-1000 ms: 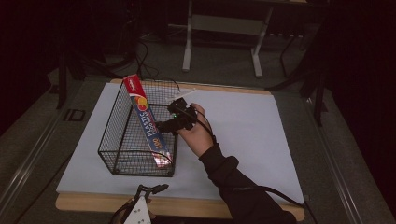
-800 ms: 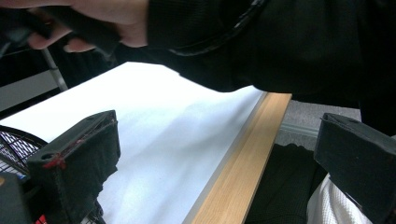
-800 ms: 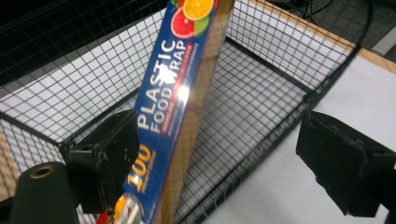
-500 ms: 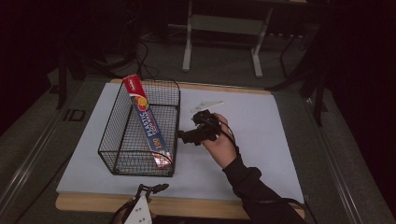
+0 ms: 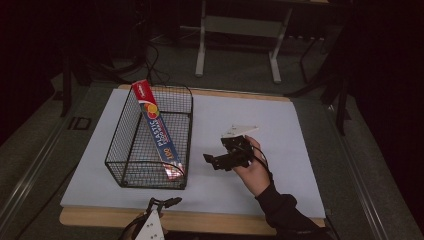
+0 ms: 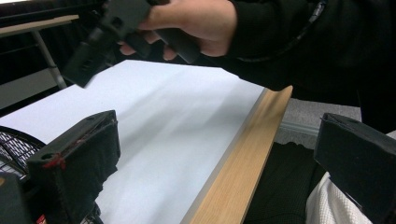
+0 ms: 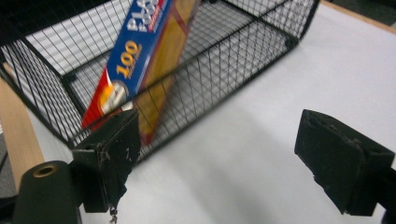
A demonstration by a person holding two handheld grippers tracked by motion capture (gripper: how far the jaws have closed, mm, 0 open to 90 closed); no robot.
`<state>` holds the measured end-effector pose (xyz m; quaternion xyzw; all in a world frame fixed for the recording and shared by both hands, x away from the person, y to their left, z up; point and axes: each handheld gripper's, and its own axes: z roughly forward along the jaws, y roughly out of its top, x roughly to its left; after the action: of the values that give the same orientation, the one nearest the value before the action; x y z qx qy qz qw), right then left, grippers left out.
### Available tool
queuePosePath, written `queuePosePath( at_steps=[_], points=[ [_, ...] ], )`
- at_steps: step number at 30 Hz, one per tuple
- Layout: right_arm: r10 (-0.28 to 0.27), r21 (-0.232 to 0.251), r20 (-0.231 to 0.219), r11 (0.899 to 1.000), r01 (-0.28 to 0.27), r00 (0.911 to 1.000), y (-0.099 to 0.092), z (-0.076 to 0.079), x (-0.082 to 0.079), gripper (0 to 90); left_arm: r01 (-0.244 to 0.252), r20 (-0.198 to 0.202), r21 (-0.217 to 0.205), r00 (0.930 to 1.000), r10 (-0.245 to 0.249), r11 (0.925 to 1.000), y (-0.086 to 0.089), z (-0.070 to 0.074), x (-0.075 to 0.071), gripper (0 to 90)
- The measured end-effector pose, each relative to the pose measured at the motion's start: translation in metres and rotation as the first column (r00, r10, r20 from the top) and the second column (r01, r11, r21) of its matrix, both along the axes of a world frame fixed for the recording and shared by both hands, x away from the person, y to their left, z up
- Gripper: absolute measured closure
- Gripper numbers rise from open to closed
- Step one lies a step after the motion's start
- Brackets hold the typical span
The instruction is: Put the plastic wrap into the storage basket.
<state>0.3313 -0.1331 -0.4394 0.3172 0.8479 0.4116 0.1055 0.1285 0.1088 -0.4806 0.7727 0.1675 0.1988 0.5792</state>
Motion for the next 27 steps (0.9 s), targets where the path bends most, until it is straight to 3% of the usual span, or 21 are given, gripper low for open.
queuePosePath(
  at_steps=[8, 15, 19, 23, 27],
  points=[
    [0.010, -0.031, 0.031, 0.999, -0.009, 0.9995, -0.023, -0.012, -0.014, 14.3, -0.001, 0.000, 0.004, 1.0000, 0.001, 1.0000, -0.001, 0.000, 0.000, 0.9],
    [-0.006, -0.017, 0.026, 1.000, 0.006, 0.9996, -0.045, -0.019, -0.027, 14.3, -0.002, 0.001, 0.005, 1.0000, 0.002, 1.0000, -0.002, 0.000, 0.000, 0.9],
    [-0.019, -0.034, 0.072, 0.999, 0.022, 0.9972, -0.055, -0.023, -0.034, 14.3, -0.003, -0.001, 0.006, 1.0000, 0.003, 1.0000, -0.002, -0.001, 0.000, 0.9],
    [-0.046, -0.014, 0.063, 0.999, 0.047, 0.9970, -0.067, -0.024, -0.039, 14.2, -0.004, 0.001, 0.007, 1.0000, 0.004, 1.0000, -0.002, -0.001, 0.000, 0.9],
    [-0.061, -0.031, 0.063, 0.998, 0.063, 0.9962, -0.078, -0.028, -0.045, 14.3, -0.004, 0.002, 0.008, 1.0000, 0.004, 1.0000, -0.002, 0.000, 0.000, 0.9]
  ],
)
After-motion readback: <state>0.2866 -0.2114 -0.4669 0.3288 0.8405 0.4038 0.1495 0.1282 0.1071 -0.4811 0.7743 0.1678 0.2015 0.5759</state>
